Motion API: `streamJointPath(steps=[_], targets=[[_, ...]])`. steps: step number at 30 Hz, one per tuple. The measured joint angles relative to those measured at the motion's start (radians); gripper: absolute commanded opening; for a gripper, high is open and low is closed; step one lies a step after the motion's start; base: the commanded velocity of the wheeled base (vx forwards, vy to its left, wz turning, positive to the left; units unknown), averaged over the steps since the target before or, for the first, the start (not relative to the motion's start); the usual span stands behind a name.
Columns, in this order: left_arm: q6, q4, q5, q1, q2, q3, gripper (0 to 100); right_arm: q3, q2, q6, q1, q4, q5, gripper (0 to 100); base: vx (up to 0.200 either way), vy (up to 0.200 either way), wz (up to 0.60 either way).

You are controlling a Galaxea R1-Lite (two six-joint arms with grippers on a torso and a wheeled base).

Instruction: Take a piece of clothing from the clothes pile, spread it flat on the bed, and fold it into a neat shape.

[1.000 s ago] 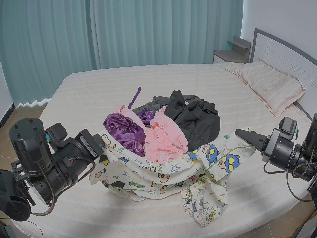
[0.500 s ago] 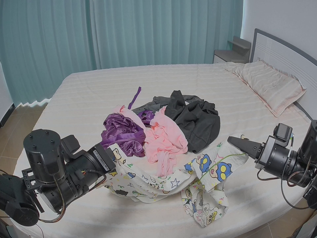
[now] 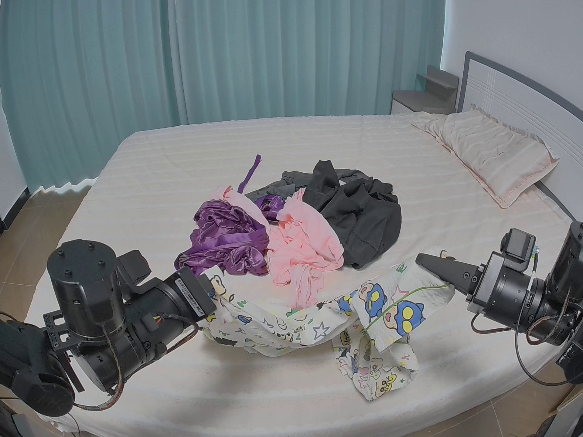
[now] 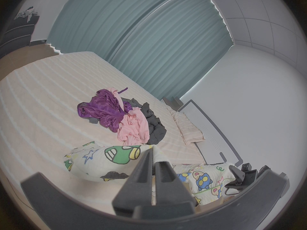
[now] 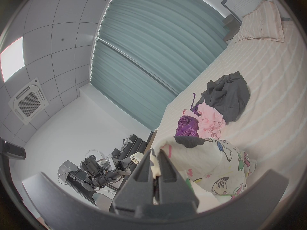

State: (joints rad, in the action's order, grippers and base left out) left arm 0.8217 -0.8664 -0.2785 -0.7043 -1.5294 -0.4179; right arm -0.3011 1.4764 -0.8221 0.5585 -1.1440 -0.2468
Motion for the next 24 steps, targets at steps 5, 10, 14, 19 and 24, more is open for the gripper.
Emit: streamJointPath(steps=[5, 10, 14, 19, 24], targets=[[0.014, -0.001, 0.001, 0.003, -0.004, -0.009, 0, -0.001, 0.001, -0.001, -0.004, 0.0, 0.0, 0, 0.0, 0.0, 0.0], [0.029, -0.003, 0.004, 0.006, -0.006, -0.015, 0, -0.004, 0.003, -0.001, -0.013, 0.0, 0.001, 0, 0.0, -0.12, 0.0], [0.042, -0.003, 0.004, 0.01, -0.007, -0.022, 0, -0.006, 0.002, -0.001, -0.029, -0.001, 0.002, 0, 0.0, -0.2, 0.0], [0.045, -0.016, 0.0, 0.013, -0.007, -0.026, 0, -0.009, 0.003, -0.002, -0.041, -0.007, 0.005, 0, 0.0, -0.2, 0.0], [0.044, -0.065, -0.003, 0.016, -0.007, -0.024, 0, -0.009, 0.005, -0.003, -0.043, -0.033, 0.011, 0, 0.0, -0.2, 0.0]])
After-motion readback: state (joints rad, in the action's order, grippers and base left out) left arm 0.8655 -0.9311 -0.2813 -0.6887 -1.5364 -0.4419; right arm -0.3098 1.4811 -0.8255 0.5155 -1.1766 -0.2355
